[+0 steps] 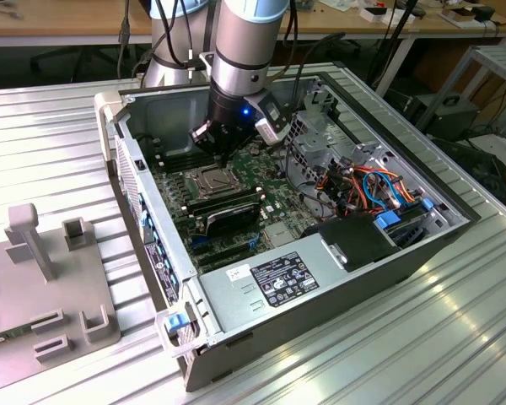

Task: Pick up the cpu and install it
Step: 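Install the second cpu locking lever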

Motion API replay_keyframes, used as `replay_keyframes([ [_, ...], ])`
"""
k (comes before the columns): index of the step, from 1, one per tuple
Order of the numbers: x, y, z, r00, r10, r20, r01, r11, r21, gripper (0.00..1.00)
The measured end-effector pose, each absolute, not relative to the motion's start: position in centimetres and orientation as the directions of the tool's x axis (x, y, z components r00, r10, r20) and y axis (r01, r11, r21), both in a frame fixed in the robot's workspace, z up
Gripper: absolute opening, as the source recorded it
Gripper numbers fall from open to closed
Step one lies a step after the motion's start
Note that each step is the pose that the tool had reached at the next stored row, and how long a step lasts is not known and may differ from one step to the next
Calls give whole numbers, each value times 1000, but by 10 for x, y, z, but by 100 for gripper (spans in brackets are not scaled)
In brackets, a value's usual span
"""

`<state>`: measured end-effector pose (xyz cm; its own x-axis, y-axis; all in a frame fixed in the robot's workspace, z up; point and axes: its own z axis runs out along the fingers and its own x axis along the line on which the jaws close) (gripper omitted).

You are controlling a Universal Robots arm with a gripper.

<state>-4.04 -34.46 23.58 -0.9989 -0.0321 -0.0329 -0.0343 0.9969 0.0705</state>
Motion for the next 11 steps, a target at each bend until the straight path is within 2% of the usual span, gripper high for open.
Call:
replay_keyframes([
  [11, -40, -355, 236, -999, -32, -33, -34, 997, 71, 11],
])
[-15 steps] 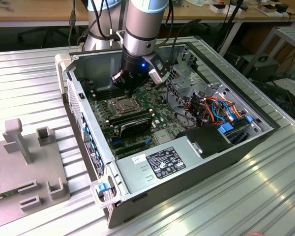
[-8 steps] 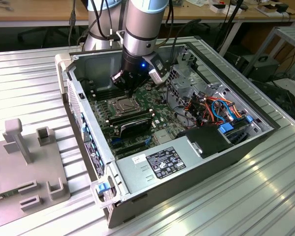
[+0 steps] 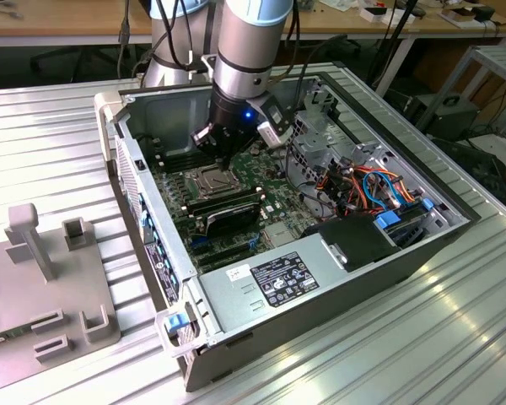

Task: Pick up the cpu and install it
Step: 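Install the second cpu locking lever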

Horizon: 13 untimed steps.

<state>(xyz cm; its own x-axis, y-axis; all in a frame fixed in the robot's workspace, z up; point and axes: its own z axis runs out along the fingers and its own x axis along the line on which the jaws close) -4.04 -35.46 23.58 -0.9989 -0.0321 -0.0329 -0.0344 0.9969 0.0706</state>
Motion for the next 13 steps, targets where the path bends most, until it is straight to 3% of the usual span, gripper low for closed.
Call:
replay_keyframes([
  [13, -40, -366, 236, -999, -31, -33, -33, 997, 71, 11],
])
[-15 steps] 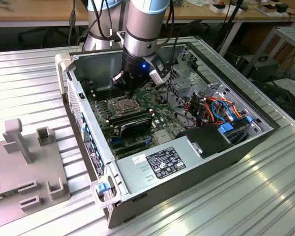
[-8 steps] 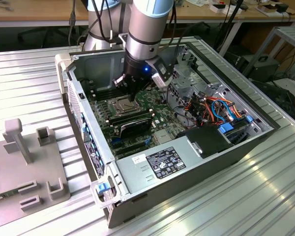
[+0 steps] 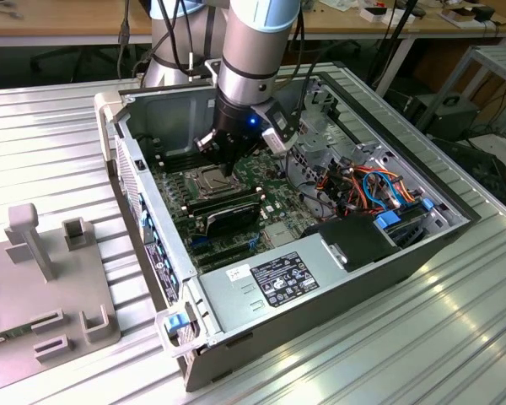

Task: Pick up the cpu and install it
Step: 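Install the second cpu locking lever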

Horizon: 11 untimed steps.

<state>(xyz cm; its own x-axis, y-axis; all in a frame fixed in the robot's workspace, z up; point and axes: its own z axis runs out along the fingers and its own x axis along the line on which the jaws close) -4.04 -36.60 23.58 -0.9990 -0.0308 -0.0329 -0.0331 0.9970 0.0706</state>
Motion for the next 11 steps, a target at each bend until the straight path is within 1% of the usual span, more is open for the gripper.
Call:
replay_keyframes([
  [11, -40, -377, 236, -999, -31, -33, -33, 997, 71, 11],
])
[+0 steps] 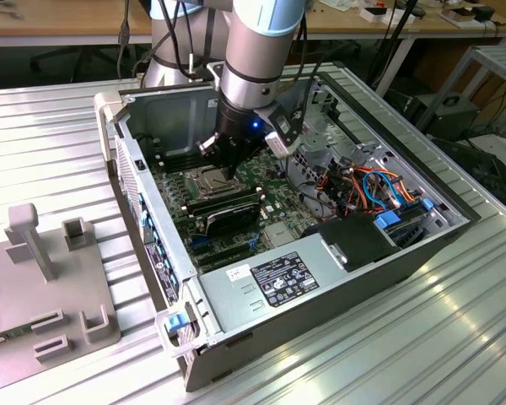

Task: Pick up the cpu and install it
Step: 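Install the second cpu locking lever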

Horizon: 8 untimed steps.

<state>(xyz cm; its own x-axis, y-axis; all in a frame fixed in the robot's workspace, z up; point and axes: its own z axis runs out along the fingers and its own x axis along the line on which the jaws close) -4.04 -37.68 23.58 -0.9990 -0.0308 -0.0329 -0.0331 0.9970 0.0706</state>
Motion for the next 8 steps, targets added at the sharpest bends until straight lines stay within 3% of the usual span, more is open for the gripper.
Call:
replay_keyframes([
  [8, -40, -383, 236, -999, -31, -33, -33, 997, 71, 11],
])
